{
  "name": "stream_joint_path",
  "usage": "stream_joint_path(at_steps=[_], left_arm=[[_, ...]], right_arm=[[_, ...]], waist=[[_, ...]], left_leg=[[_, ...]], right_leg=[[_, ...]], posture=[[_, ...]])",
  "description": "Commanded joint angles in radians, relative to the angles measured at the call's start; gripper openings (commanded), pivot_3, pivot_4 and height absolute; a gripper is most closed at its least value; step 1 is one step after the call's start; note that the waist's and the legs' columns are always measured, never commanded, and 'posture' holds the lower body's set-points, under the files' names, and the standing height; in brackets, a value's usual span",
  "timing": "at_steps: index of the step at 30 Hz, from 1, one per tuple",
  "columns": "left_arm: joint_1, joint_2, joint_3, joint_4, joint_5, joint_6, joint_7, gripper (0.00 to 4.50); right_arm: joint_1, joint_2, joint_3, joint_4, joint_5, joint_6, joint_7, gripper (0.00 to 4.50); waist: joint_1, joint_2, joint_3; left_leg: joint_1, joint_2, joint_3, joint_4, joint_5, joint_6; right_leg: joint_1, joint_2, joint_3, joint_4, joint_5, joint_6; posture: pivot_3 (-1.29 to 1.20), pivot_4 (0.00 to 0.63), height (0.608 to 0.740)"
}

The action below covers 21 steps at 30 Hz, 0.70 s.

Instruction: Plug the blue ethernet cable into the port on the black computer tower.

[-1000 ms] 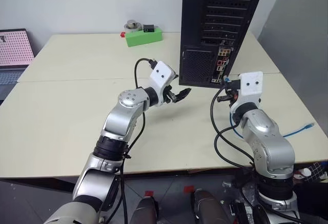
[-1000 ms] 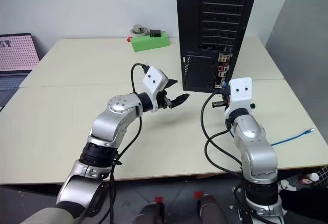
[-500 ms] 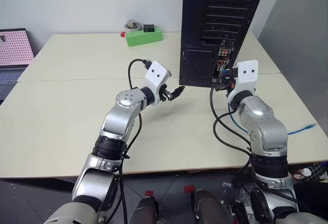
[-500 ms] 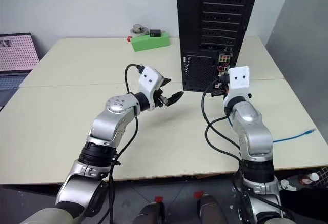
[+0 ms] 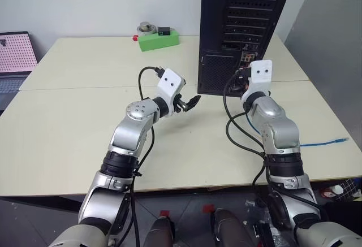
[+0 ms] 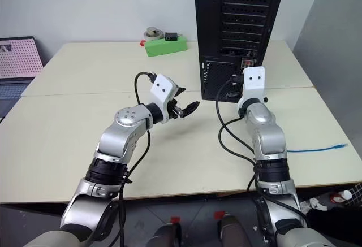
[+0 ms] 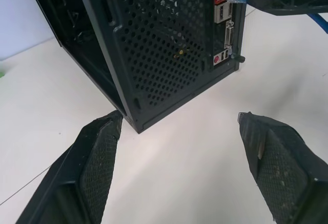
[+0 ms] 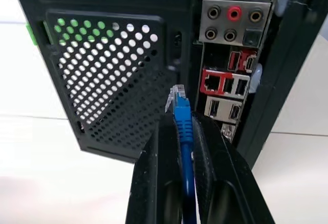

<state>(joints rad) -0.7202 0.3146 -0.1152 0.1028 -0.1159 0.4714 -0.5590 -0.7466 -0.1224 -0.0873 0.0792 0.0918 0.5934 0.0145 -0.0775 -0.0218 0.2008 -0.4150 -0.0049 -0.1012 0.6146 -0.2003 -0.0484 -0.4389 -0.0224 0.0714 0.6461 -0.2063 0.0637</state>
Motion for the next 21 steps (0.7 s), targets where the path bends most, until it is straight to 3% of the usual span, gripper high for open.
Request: stream_joint_path(at_steps=[1, 21], left_arm=[[-0.03, 0.009, 0.015, -0.019, 0.0, -0.022, -0.002, 3.84], [-0.036, 0.01, 0.005, -0.049, -0.022, -0.007, -0.064, 3.84]], right_arm=[[-0.05, 0.002, -0.027, 0.025, -0.004, -0.046, -0.031, 0.0], [-0.094, 0.006, -0.046, 0.107, 0.01, -0.095, -0.061, 0.0]], waist=[[0.0, 0.0, 0.0], [-0.003, 0.0, 0.0]], left_leg=[[0.0, 0.0, 0.0, 0.0, 0.0, 0.0], [0.0, 0.0, 0.0, 0.0, 0.0, 0.0]], right_leg=[[0.0, 0.0, 0.0, 0.0, 0.0, 0.0], [0.0, 0.0, 0.0, 0.0, 0.002, -0.004]], posture=[[0.0, 0.15, 0.74], [0.0, 0.15, 0.74]])
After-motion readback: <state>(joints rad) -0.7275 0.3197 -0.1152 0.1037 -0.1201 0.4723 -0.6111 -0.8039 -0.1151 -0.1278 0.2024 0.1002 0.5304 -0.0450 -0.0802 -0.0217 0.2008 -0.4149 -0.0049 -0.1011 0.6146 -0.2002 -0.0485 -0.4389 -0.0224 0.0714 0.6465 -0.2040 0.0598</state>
